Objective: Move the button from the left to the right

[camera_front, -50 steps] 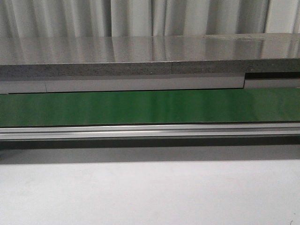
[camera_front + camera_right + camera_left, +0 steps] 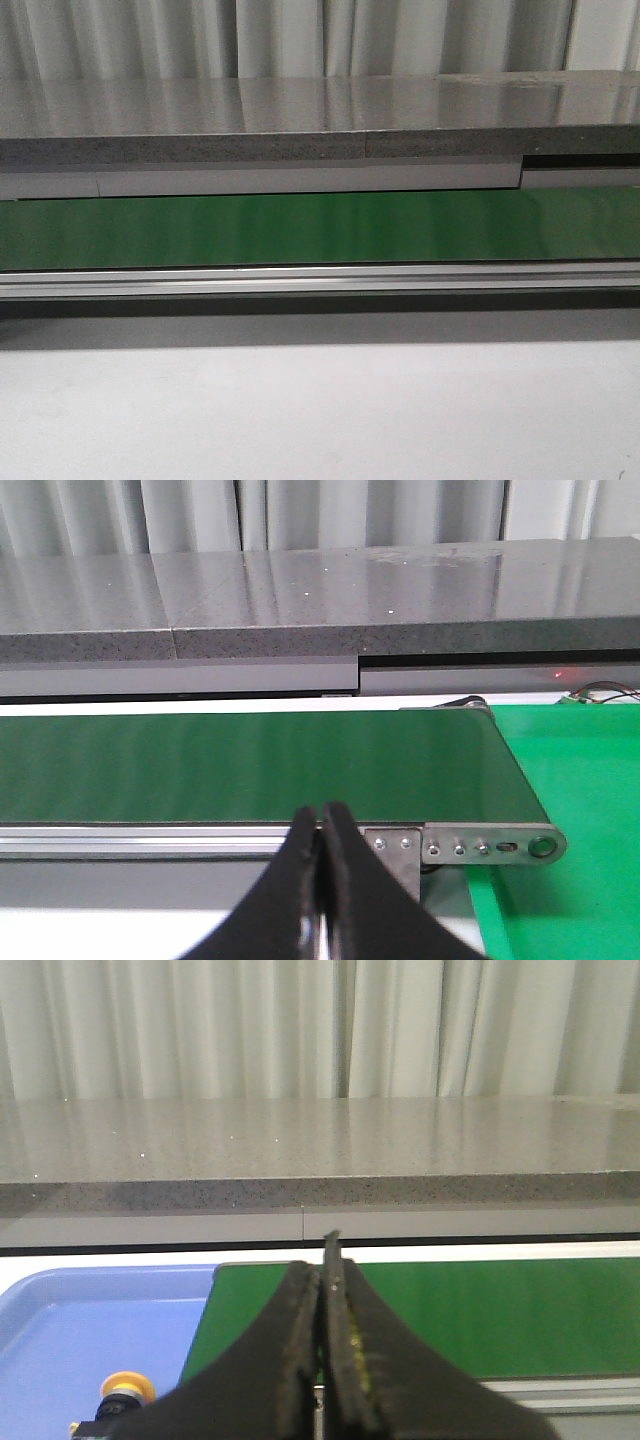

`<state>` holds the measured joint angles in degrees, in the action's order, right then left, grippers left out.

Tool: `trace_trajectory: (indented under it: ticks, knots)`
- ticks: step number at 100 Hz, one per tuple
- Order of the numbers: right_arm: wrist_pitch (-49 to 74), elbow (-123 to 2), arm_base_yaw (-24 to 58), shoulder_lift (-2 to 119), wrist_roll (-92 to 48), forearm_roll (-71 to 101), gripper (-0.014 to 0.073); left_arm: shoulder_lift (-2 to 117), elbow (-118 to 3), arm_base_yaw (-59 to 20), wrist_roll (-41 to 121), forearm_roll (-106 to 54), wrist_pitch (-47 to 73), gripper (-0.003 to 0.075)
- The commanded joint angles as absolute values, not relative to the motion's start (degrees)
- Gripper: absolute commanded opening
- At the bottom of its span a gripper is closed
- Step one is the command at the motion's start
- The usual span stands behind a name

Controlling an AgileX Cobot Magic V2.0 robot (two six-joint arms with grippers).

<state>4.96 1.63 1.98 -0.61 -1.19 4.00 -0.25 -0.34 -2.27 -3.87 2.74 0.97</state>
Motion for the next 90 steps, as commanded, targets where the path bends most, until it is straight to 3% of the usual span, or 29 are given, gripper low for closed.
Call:
trace_trajectory:
  ticks: [1,38,73,90]
  knots:
    - [0.0,0.76,2.04,-1.77,-1.32,3.69,-0.0068,-2.03,2.83,-2.14,-4.39,2.47,-5.46,-0.002]
    - [0.0,0.76,2.04,-1.77,-1.32,3.69,-0.0068,2.95,-8.87,-2.14,-4.39,0.0,3.99,-0.002]
    - [0.0,0.76,2.04,-1.77,-1.32,3.69,-0.0068,24.22,-30.16,-2.14,-4.39,0.75,31.44,-0.002]
    - [0.0,0.76,2.04,-1.77,-1.32,3.69,-0.0068,33.35,-36.29,-2.14,-4.39,-1.3,36.63,-0.002]
